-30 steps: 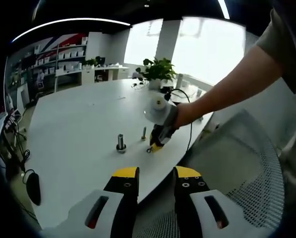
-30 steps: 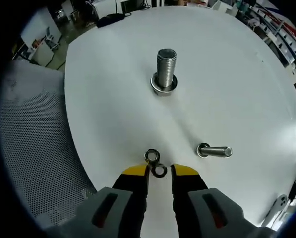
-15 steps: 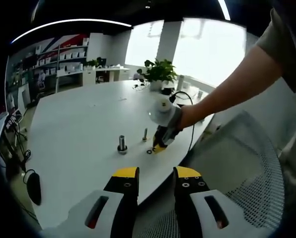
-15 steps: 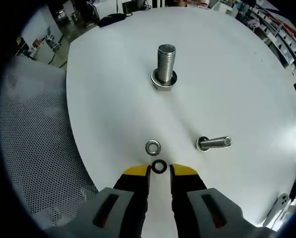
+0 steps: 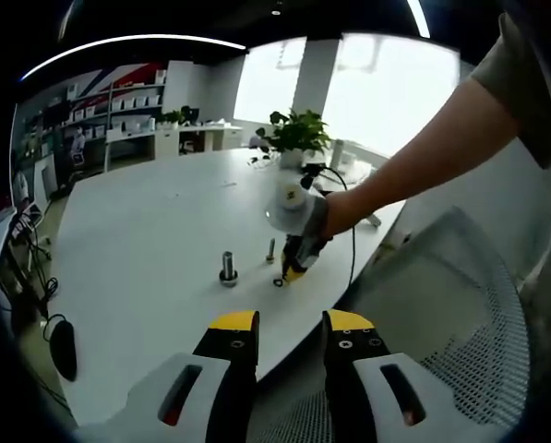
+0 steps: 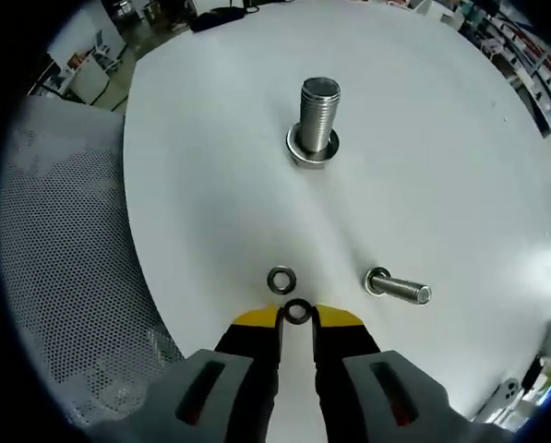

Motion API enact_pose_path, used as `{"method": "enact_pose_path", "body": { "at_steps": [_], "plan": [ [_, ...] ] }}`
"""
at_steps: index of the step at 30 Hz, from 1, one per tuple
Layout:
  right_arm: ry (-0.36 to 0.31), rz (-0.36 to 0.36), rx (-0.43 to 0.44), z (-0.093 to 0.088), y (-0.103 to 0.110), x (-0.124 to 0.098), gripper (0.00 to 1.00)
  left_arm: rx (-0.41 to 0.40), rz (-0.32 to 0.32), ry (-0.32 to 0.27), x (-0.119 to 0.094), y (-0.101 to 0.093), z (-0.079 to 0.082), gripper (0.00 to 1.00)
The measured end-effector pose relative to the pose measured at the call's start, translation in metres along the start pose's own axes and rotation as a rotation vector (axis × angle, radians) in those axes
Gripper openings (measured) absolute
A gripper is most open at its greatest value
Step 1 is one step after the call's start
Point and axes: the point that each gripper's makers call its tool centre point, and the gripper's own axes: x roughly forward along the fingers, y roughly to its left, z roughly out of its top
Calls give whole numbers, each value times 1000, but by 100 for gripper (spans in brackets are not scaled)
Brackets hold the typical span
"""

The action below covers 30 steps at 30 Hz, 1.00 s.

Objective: Place the washer onto the threaded stud by aligning its center hole with the stud, sliding it down to the base, and recovering from edge contact or off-axis alignment until the washer reaches the visible bottom stop.

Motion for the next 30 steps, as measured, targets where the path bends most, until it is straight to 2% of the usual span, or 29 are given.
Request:
{"method": "enact_pose_path", "body": {
  "at_steps": [8,11,15,18,27,30],
  "plan": [
    [167,-45,-24,-1,1,1,15,0,6,-1,0,1,0,25],
    [177,-58,4,0,2,0,14,-5,17,-2,-1,3,0,25],
    [98,-49,49,-1,0,0,14,-7,27,-6,-1,5,1,25],
    [9,-51,80,-1,1,-2,14,-5,25,-1,-1,4,0,25],
    [-93,-50,161,-3,-1,-3,13,-7,21,1,-1,4,0,25],
    [-105,-42,185,-4,-3,-4,13,-3,16,7,0,3,-1,25]
  ]
}}
